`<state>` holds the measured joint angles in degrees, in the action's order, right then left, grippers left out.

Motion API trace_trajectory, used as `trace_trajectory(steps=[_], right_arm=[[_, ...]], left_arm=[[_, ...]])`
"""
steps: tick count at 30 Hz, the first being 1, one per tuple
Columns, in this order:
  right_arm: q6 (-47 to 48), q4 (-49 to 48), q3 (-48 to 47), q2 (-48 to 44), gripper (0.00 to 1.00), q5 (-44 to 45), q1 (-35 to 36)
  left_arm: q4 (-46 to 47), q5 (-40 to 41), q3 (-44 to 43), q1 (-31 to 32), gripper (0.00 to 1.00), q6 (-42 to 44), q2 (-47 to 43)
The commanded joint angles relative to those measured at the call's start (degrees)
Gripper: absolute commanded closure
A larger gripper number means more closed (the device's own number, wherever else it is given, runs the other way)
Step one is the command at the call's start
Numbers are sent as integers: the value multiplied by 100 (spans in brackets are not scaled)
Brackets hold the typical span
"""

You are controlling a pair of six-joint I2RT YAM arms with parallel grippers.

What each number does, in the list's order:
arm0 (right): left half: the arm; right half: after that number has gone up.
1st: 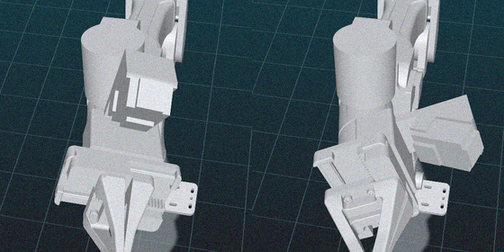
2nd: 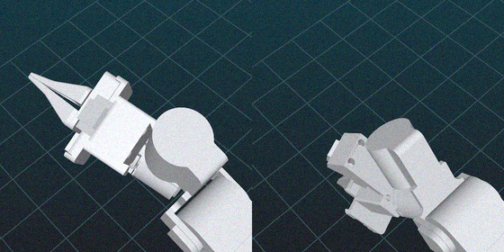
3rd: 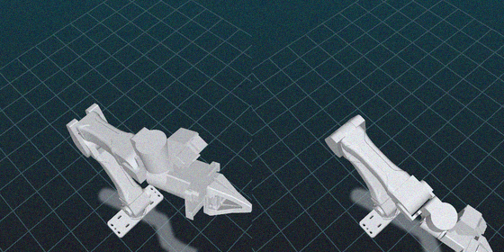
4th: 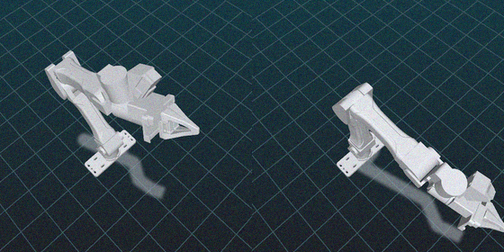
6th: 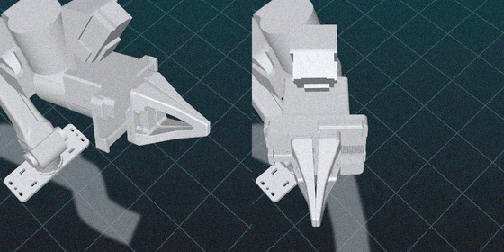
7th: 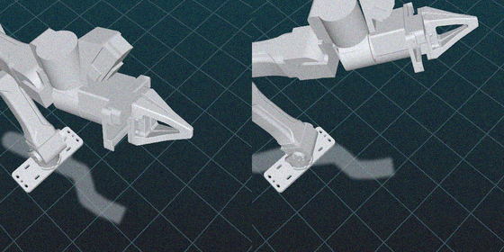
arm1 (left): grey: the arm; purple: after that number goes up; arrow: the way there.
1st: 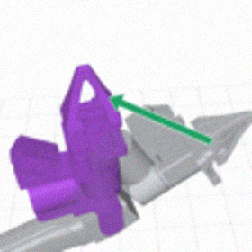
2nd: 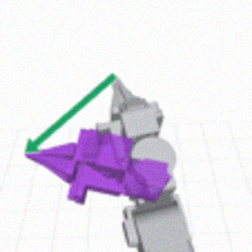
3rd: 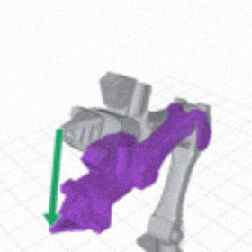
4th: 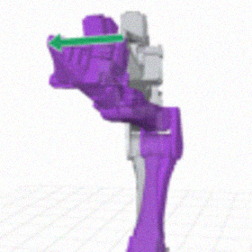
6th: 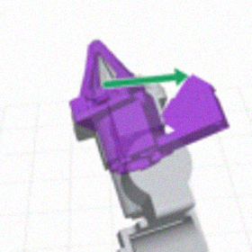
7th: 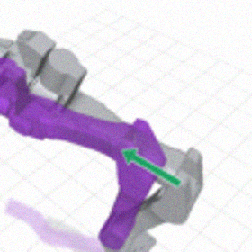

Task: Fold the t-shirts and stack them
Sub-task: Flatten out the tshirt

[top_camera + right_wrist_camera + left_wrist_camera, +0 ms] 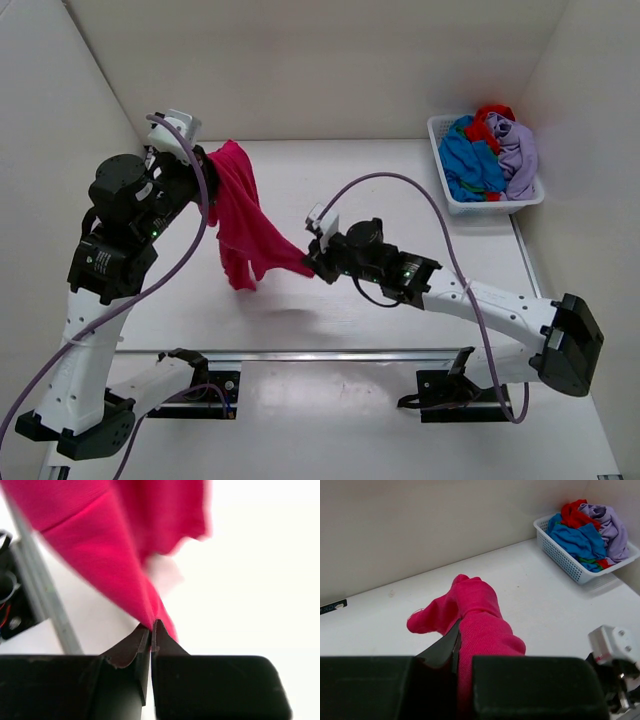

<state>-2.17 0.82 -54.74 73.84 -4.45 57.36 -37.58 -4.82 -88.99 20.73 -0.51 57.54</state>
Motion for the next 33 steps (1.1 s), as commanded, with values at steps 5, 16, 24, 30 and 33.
trace_trajectory(steps=[5, 16, 24, 30, 33], right_arm=[[472, 366, -467, -396, 100, 1164, 135], [1044, 2501, -3516, -1092, 100, 1704, -1567], [1228, 2820, -4115, -592, 100, 181, -3547], [1562, 1746, -4910, 382, 100, -109, -4339], [2141, 1877, -6096, 1033, 100, 356, -4181]], left_arm=[[84, 165, -338, 36, 100, 34, -15], [-1207, 2062, -1193, -25, 100, -10, 688], [-585, 1688, -178, -754, 100, 260, 1248], [111, 1388, -2142, -684, 100, 508, 3127], [423, 1274, -3133, -614, 100, 632, 3896]])
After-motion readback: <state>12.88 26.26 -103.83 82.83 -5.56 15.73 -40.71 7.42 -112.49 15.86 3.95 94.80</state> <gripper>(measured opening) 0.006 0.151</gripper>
